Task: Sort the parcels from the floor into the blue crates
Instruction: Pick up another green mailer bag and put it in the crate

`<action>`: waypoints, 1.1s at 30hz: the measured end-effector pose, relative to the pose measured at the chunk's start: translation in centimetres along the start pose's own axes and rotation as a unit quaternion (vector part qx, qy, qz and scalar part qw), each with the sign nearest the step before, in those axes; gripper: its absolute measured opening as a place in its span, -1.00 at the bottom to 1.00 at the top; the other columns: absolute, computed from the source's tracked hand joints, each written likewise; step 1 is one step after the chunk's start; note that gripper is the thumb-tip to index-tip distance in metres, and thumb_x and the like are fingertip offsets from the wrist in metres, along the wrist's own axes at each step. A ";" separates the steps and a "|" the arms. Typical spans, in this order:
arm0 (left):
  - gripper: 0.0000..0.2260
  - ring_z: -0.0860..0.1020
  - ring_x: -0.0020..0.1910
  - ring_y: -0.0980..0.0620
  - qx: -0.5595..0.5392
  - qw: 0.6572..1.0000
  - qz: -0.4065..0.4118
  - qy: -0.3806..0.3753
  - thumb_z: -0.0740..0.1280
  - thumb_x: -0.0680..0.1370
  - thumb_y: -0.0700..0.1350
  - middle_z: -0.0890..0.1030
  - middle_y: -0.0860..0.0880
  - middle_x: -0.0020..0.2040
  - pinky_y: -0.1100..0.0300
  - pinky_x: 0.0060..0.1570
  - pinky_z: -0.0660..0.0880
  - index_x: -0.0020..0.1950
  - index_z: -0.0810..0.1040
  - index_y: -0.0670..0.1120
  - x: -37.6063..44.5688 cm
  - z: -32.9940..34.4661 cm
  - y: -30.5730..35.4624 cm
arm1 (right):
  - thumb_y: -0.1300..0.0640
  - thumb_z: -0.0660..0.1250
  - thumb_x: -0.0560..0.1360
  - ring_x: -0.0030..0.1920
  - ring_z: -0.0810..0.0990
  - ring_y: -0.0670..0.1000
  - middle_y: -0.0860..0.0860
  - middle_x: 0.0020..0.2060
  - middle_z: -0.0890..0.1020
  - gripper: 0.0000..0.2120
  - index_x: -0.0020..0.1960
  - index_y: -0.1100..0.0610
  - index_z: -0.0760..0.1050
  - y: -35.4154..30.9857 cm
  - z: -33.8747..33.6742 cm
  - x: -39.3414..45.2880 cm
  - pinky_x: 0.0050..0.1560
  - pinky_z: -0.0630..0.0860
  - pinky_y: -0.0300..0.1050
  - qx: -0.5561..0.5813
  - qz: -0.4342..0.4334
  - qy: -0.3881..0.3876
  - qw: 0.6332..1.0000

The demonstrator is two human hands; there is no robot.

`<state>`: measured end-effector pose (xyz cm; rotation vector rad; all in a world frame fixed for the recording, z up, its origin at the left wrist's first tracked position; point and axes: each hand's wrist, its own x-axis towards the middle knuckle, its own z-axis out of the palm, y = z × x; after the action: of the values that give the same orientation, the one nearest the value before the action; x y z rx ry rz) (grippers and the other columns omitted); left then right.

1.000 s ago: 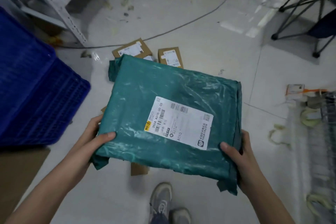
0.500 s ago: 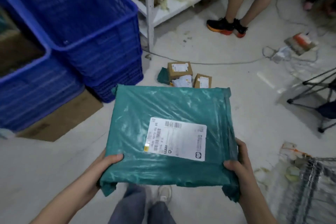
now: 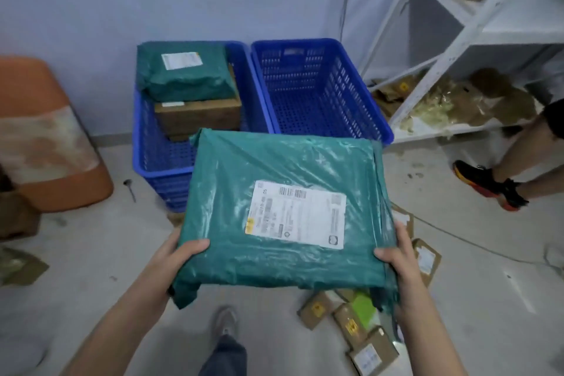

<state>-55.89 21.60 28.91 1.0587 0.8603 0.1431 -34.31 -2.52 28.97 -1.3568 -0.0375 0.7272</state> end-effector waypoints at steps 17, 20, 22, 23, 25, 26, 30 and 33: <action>-0.28 0.67 -0.08 0.04 -0.083 0.992 0.023 0.088 0.46 0.14 0.10 0.65 -0.08 0.14 0.30 -0.29 0.57 0.28 0.49 -0.06 11.2 -11.8 9.9 | 0.24 0.23 0.23 -0.03 0.58 0.10 0.05 0.02 0.60 -0.51 0.14 -0.05 0.46 -2.1 17.6 16.4 -0.12 0.54 -0.01 -0.035 0.044 -0.083 0.995; -0.36 0.67 -0.07 0.04 -0.092 0.989 0.018 0.111 0.47 0.21 0.00 0.66 -0.06 0.13 0.29 -0.28 0.58 0.28 0.49 -0.05 13.7 -12.0 11.2 | 0.24 0.24 0.23 -0.05 0.58 0.11 0.08 0.04 0.58 -0.52 0.13 -0.02 0.45 -2.0 19.0 20.2 -0.12 0.54 0.01 -0.036 0.064 -0.100 0.992; -0.43 0.67 -0.14 0.05 -0.097 0.987 0.010 0.127 0.45 0.28 -0.07 0.66 -0.09 0.11 0.30 -0.35 0.57 0.28 0.49 -0.08 15.6 -12.3 12.1 | 0.23 0.25 0.24 0.00 0.56 0.16 0.14 0.11 0.54 -0.51 0.15 0.00 0.44 -2.1 20.2 22.9 -0.08 0.52 0.07 -0.036 0.081 -0.112 0.990; -0.45 0.67 -0.16 0.05 -0.098 0.986 0.004 0.133 0.43 0.30 -0.07 0.66 -0.10 0.10 0.29 -0.37 0.56 0.28 0.48 -0.09 16.6 -12.4 12.6 | 0.22 0.26 0.24 0.04 0.54 0.19 0.16 0.15 0.52 -0.51 0.17 0.01 0.44 -2.2 20.6 24.1 -0.05 0.51 0.09 -0.038 0.087 -0.116 0.989; -0.43 0.66 -0.10 0.00 -0.101 0.984 -0.013 0.148 0.39 0.30 -0.02 0.65 -0.11 0.12 0.26 -0.32 0.56 0.30 0.47 -0.09 18.7 -12.6 13.6 | 0.21 0.26 0.25 0.08 0.52 0.20 0.17 0.19 0.49 -0.50 0.20 0.00 0.43 -2.3 21.2 26.5 -0.06 0.51 0.08 -0.050 0.101 -0.120 0.986; -0.43 0.65 -0.04 -0.02 -0.107 0.982 -0.017 0.154 0.38 0.29 -0.01 0.65 -0.10 0.14 0.23 -0.27 0.56 0.30 0.47 -0.08 19.1 -12.6 13.9 | 0.21 0.26 0.26 0.07 0.52 0.19 0.17 0.20 0.49 -0.50 0.20 -0.01 0.43 -2.1 21.3 27.1 -0.07 0.51 0.06 -0.055 0.106 -0.122 0.985; -0.39 0.65 0.00 -0.03 -0.125 0.977 -0.011 0.173 0.46 0.20 -0.02 0.67 -0.06 0.11 0.17 -0.16 0.54 0.26 0.51 -0.04 21.9 -12.1 14.4 | 0.23 0.24 0.24 0.01 0.54 0.16 0.16 0.13 0.52 -0.48 0.21 0.02 0.41 -2.1 22.0 31.1 -0.14 0.53 0.02 -0.053 0.145 -0.131 0.979; -0.44 0.63 0.00 -0.07 -0.162 0.966 -0.030 0.201 0.43 0.26 -0.09 0.65 -0.12 0.13 0.19 -0.23 0.59 0.26 0.49 -0.09 24.1 -12.5 14.0 | 0.15 0.29 0.28 0.01 0.57 0.13 0.12 0.09 0.56 -0.49 0.24 0.06 0.38 -1.1 22.4 34.0 -0.10 0.55 0.05 -0.073 0.186 -0.128 0.971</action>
<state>-44.05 49.41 24.43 0.7026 1.1864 0.4441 -16.72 33.70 22.62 -1.4187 -0.0423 1.2340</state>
